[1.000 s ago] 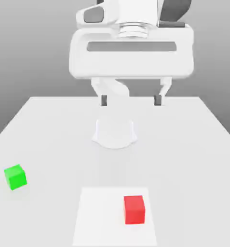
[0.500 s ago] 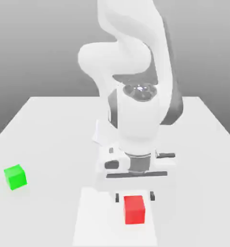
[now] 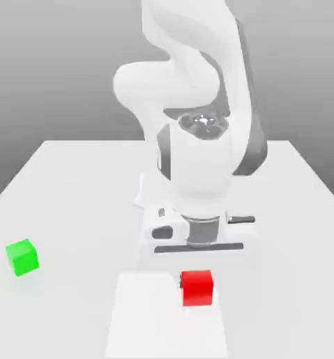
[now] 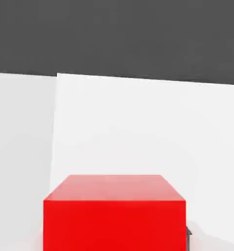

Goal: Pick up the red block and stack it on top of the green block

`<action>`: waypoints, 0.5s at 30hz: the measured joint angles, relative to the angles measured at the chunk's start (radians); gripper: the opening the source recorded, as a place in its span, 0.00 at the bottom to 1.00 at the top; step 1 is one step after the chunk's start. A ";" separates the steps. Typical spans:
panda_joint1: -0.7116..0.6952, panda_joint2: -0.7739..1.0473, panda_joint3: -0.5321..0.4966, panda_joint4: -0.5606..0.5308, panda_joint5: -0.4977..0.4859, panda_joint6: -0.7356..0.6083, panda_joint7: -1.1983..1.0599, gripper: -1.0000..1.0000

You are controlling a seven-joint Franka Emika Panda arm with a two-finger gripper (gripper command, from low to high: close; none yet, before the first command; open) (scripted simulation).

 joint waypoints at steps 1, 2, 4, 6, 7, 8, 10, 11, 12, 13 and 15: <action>-0.051 -0.011 -0.023 -0.001 -0.002 -0.009 -0.024 0.00; -0.100 -0.021 -0.045 -0.003 -0.004 -0.018 -0.050 0.00; -0.196 -0.039 -0.086 -0.005 -0.008 -0.034 -0.101 0.00; -0.292 -0.057 -0.126 -0.007 -0.011 -0.049 -0.155 0.00; -0.345 -0.066 -0.141 -0.008 -0.012 -0.056 -0.182 0.00; -0.385 -0.074 -0.169 -0.009 -0.012 -0.064 -0.209 0.00; -0.473 -0.091 -0.217 -0.011 -0.012 -0.079 -0.265 0.00; -0.517 -0.100 -0.240 -0.012 -0.011 -0.086 -0.293 0.00; -0.560 -0.108 -0.263 -0.013 -0.010 -0.094 -0.322 0.00; -0.584 -0.097 -0.271 -0.013 0.003 -0.084 -0.347 0.00; -0.603 -0.045 -0.261 -0.010 0.047 -0.037 -0.390 0.00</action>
